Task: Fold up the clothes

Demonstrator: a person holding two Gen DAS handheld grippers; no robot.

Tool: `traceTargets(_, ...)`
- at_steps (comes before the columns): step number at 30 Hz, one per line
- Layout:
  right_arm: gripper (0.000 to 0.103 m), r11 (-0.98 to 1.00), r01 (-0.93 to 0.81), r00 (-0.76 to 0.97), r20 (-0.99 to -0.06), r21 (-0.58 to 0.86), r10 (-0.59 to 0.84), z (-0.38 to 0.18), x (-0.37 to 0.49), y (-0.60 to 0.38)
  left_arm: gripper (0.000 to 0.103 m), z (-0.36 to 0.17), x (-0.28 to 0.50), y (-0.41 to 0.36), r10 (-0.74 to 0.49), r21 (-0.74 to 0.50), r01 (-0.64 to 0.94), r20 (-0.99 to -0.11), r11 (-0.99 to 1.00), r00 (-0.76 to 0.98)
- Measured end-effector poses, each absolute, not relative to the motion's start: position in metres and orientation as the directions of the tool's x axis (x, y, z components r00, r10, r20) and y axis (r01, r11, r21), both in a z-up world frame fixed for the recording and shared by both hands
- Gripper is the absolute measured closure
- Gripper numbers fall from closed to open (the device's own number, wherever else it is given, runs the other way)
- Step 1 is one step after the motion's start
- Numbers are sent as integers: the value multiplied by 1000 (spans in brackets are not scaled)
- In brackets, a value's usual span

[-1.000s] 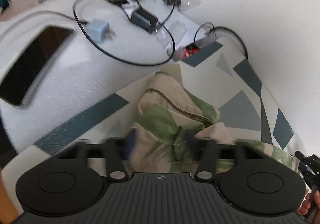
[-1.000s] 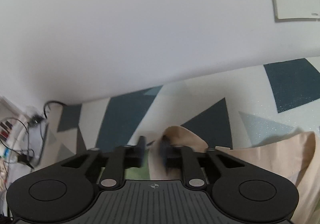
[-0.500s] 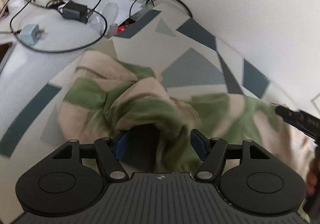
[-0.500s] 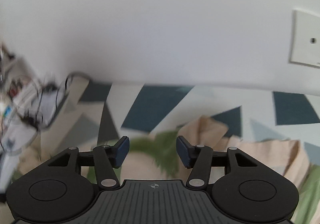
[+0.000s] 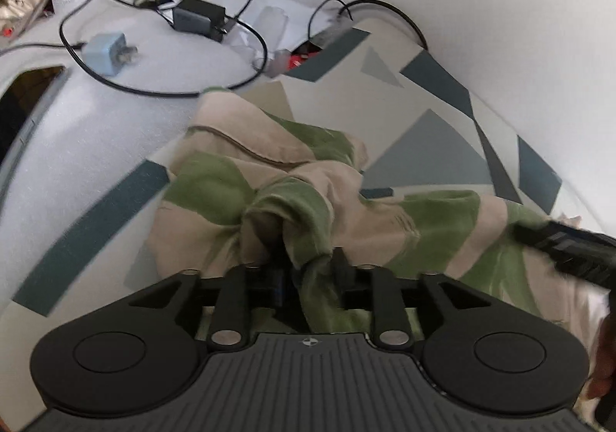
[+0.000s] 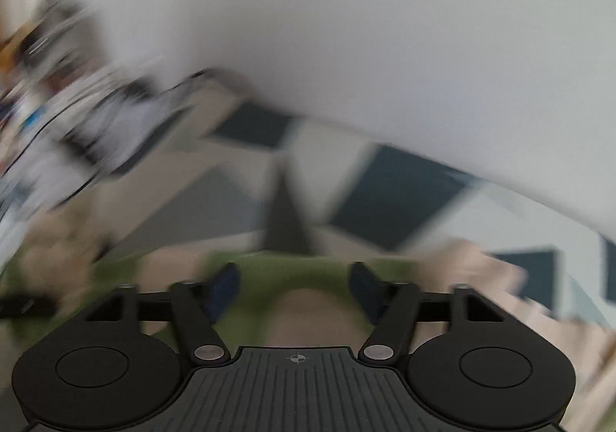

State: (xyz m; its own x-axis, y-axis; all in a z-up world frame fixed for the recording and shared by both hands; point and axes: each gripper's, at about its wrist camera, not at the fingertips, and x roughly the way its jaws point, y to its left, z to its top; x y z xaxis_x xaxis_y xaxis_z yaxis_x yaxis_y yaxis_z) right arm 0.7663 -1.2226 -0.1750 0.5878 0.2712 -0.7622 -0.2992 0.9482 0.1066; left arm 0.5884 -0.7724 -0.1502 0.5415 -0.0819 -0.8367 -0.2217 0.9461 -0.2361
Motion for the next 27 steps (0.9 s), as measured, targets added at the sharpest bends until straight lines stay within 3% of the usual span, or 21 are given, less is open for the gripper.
traceTargets(2,36,939,-339,577,-777,54,253,-184,769,-1203,55,-153,589,-774,-100,-250,-215,-839,944,536)
traceTargets(5,26,956,-295,609,-769,10,196,-192,786,-1191,36,-151,589,-780,-88,-221,-200,-849,955,521)
traceTargets(10,28,988,-91,609,-778,122,152,-185,820,-1203,26,-131,579,-789,-89,-198,-166,-860,966,503)
traceTargets(12,23,973,-20,639,-745,231,190,-169,804,-1229,22,-116,571,-794,-108,-196,-115,-844,974,525)
traceTargets(15,4,954,54,730,-664,296,164,-143,751,-1271,16,-94,559,-807,-131,-176,-25,-812,984,568)
traceTargets(19,4,929,172,762,-642,327,85,-128,662,-1340,12,-69,551,-836,-190,-147,120,-772,982,606)
traceTargets(24,4,899,377,707,-696,222,-124,-135,545,-1412,12,-67,553,-898,-338,-184,322,-773,929,536)
traceTargets(25,4,884,421,694,-700,202,-170,-138,526,-1422,20,-69,554,-913,-385,-210,368,-774,906,504)
traceTargets(26,7,858,475,682,-698,195,-219,-141,505,-1434,40,-71,562,-930,-448,-256,424,-773,869,450)
traceTargets(27,13,826,522,677,-692,214,-249,-142,488,-1447,46,-73,570,-946,-507,-302,475,-768,826,393)
